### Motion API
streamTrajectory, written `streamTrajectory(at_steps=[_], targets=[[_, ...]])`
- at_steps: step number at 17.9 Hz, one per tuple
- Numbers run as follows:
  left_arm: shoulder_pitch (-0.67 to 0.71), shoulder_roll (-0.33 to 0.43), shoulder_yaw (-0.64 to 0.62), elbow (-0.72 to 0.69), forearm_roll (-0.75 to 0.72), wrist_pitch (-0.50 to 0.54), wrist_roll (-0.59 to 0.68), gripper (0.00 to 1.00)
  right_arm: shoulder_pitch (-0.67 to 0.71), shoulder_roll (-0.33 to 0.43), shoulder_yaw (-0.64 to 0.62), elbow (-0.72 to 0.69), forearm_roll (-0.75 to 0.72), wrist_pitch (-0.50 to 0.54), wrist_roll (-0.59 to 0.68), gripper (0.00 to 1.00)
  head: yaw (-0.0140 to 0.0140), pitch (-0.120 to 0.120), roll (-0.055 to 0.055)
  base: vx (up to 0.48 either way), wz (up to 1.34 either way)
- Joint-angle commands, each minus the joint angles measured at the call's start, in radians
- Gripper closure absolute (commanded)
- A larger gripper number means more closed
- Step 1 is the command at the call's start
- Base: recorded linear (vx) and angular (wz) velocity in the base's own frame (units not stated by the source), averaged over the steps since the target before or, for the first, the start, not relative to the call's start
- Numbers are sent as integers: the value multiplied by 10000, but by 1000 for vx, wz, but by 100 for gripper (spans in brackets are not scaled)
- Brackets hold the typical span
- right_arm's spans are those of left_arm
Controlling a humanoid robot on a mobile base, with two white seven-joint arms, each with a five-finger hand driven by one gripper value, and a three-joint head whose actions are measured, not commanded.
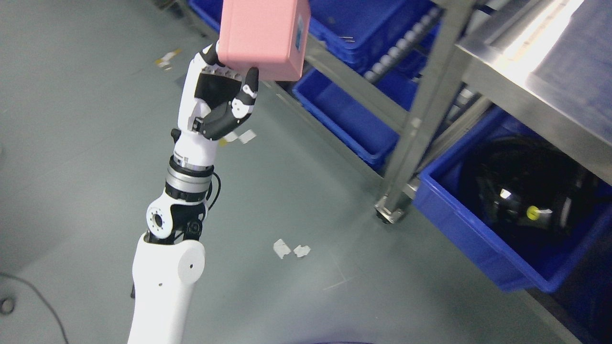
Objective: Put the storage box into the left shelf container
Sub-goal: 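Hold the pink box up in the left hand while the robot turns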
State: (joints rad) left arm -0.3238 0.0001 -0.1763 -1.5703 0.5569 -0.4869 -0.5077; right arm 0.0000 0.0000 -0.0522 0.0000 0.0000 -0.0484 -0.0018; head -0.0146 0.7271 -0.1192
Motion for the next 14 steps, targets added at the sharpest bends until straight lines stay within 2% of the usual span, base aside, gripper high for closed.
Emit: streamTrajectory(at_steps=[1, 7, 14], targets=[[1902, 174, 519, -1002, -16, -300, 1161, 95, -47, -175, 0, -175, -215, -6, 2, 0, 0, 0, 0, 29, 1213], [2455, 174, 751, -1002, 0, -484, 1272, 95, -47, -175, 0, -175, -215, -22, -13, 0, 0, 3, 0, 86, 1226], [2915, 174, 567, -987, 30, -485, 1257, 96, -47, -175, 0, -175, -215, -6, -13, 0, 0, 3, 0, 272, 833]])
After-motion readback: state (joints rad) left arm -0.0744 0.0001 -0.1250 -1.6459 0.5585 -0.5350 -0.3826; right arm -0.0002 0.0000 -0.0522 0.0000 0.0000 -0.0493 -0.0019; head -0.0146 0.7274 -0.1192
